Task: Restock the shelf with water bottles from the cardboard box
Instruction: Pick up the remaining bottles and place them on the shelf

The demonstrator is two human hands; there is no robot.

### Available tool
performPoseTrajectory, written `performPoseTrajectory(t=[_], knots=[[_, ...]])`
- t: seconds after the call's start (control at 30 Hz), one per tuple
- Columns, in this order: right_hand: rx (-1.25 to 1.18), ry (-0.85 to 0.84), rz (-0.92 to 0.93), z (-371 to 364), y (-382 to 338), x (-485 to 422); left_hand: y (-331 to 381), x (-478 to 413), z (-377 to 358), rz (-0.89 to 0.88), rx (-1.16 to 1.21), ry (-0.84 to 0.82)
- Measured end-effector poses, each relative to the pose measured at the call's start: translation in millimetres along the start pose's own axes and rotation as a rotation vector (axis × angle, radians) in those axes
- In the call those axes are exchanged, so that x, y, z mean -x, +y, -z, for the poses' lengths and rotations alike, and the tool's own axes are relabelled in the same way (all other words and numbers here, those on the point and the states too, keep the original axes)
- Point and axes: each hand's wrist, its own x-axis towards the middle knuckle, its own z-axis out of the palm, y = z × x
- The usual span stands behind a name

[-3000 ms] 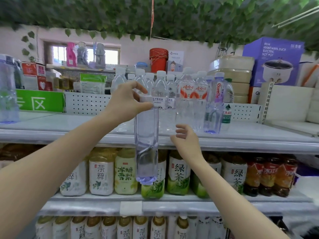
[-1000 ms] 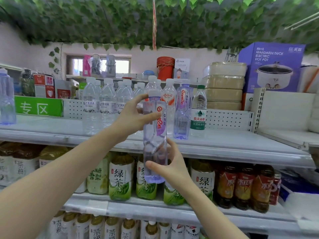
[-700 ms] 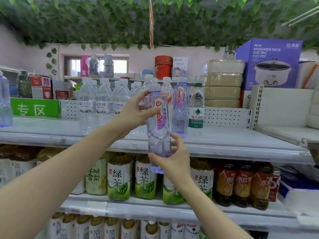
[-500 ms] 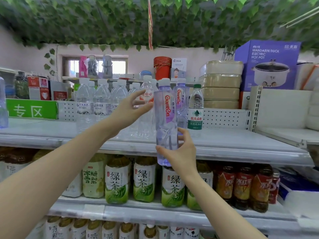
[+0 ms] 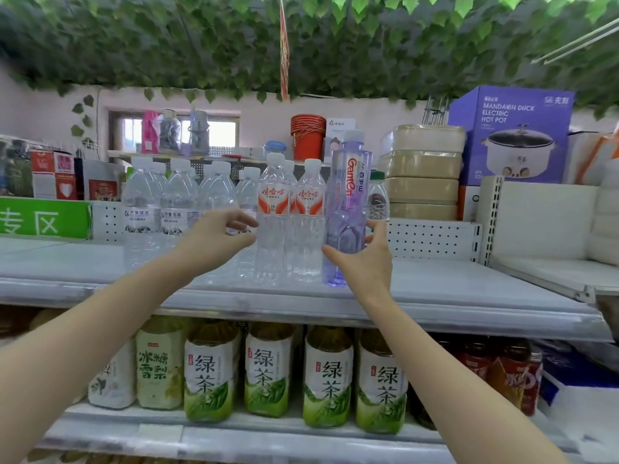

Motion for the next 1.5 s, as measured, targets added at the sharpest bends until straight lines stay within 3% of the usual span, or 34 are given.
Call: performPoseTrajectory(t=[1.1,1.5], knots=[[0.136,-0.031,-0.087,-28,40,-16,-15,-4,6,-0.037,-0.007,-0.044],[0.137,-0.135,-0.136,-17,29,-11,-20,15,17,-0.016,0.023,-0.069]])
